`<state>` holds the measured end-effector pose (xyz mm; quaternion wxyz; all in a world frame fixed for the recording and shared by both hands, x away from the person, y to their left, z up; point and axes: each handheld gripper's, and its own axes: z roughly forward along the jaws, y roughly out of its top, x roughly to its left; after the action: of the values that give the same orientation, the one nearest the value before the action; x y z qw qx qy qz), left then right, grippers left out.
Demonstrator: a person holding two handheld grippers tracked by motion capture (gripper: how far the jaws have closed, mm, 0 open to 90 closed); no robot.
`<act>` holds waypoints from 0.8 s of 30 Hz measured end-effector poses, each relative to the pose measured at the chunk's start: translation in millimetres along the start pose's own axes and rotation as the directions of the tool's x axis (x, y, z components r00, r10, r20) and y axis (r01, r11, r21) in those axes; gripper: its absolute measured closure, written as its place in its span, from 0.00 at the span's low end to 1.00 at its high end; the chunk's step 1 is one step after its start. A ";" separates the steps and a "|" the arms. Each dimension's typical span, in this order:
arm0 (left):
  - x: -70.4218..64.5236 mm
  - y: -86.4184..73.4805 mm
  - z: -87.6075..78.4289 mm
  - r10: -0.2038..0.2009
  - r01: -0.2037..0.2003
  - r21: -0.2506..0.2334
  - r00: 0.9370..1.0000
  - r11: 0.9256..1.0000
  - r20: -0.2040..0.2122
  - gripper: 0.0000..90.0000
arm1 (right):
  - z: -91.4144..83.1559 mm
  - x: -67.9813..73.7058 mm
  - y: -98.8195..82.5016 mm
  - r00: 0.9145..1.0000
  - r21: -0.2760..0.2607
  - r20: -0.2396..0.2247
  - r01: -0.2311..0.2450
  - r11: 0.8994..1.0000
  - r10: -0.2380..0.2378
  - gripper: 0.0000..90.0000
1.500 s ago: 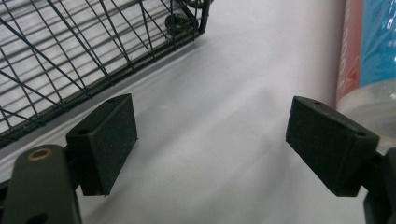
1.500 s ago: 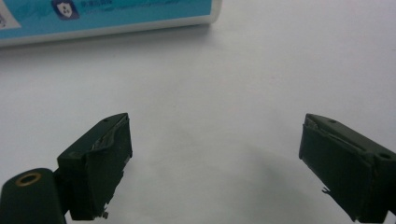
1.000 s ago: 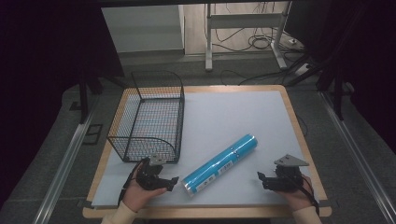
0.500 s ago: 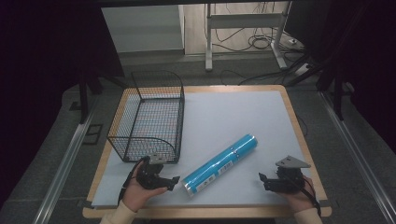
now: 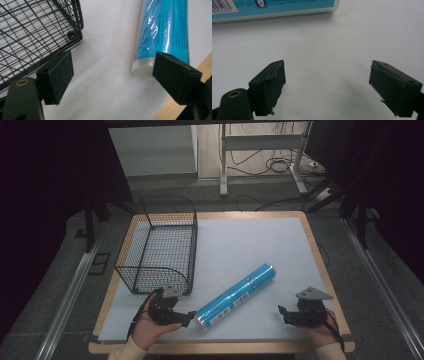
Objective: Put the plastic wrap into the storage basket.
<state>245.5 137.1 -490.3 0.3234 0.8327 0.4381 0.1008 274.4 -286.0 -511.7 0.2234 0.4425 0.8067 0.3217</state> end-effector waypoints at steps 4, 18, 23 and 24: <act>-0.8 1.0 -1.2 0.001 -0.001 -0.002 1.000 1.000 0.000 0.18 | -1.4 0.3 -0.4 1.000 -0.002 0.003 0.002 1.000 -0.002 0.15; -11.7 13.6 -4.2 0.029 -0.029 -0.006 0.999 1.000 0.020 0.18 | -2.0 -0.1 -1.0 1.000 -0.003 0.011 0.000 1.000 0.000 0.15; -17.1 19.6 -3.9 0.045 -0.045 -0.005 0.999 0.999 0.025 0.18 | -4.0 0.0 -0.8 1.000 -0.014 0.014 0.000 1.000 0.000 0.15; -17.8 20.9 -2.8 0.044 -0.044 -0.002 0.999 0.999 0.026 0.18 | -4.2 -0.2 -0.8 1.000 -0.015 0.014 -0.002 1.000 0.002 0.15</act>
<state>247.6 115.7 -473.0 0.3274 0.8431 0.4152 0.0976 271.3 -287.8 -509.4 0.2321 0.4439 0.8023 0.3247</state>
